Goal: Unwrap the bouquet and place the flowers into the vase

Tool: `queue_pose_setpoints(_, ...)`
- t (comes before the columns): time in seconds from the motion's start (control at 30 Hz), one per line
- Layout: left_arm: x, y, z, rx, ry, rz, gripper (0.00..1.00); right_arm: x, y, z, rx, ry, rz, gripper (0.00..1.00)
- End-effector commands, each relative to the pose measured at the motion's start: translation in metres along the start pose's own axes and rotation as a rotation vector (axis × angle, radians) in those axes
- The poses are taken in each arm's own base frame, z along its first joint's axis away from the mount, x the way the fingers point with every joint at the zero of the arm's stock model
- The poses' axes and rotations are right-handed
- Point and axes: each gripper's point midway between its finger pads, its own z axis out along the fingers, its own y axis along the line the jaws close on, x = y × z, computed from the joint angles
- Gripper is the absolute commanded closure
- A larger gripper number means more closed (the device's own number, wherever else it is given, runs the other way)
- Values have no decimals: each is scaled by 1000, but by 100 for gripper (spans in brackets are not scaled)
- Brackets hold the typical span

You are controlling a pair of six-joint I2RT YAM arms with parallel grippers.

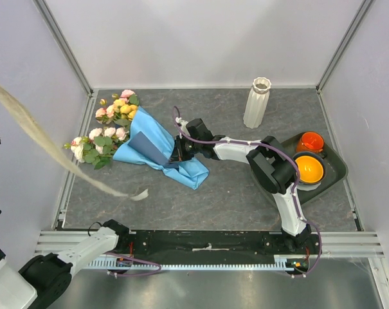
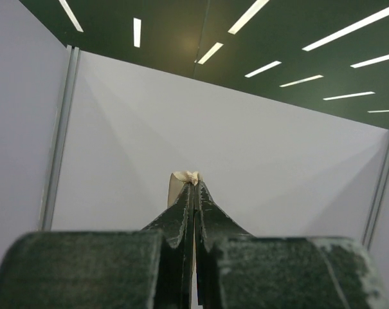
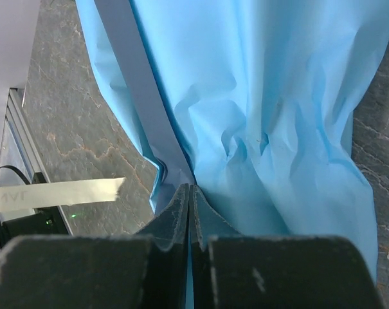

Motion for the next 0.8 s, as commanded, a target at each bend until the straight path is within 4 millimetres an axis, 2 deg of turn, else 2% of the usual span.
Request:
queue_pose_setpoints(0.0,47,6,16,-53,135,101,98,-22,12,-3,-5,-32,-65,94)
queue_pose_setpoints(0.03,55,5,16,-57,160,77,98,-29,16,-4,-6,-42,-87,94)
queue_pose_setpoints(0.07,74,3,17,-58,213,74,98,-35,21,-10,-6,-47,-101,92)
queue_pose_setpoints(0.13,99,-6,17,-40,275,14,98,-43,29,-18,1,-49,-124,90)
queue_pose_setpoints(0.17,125,-12,17,-19,336,12,98,-52,38,-26,-3,-70,-142,89)
queue_pose_setpoints(0.23,166,-29,13,40,446,-38,98,-64,51,-37,-8,-91,-162,86)
queue_pose_setpoints(0.3,196,-47,7,95,547,-113,98,-81,68,-56,-12,-136,-196,81)
queue_pose_setpoints(0.37,218,-62,-2,154,618,-159,98,-94,83,-76,-10,-181,-228,72)
queue_pose_setpoints(0.43,234,-64,-11,154,670,-188,98,-101,93,-94,-4,-213,-245,65)
queue_pose_setpoints(0.57,245,-67,-28,176,721,-207,98,-104,97,-114,24,-250,-267,56)
queue_pose_setpoints(0.63,240,-74,-37,226,730,-233,98,-102,94,-120,39,-255,-265,53)
queue_pose_setpoints(0.7,229,-103,-49,385,755,-318,98,-100,82,-125,77,-258,-258,52)
queue_pose_setpoints(0.73,216,-118,-51,473,738,-361,98,-101,81,-132,91,-271,-256,51)
queue_pose_setpoints(0.77,200,-147,-68,660,768,-456,98,-105,73,-138,116,-283,-244,51)
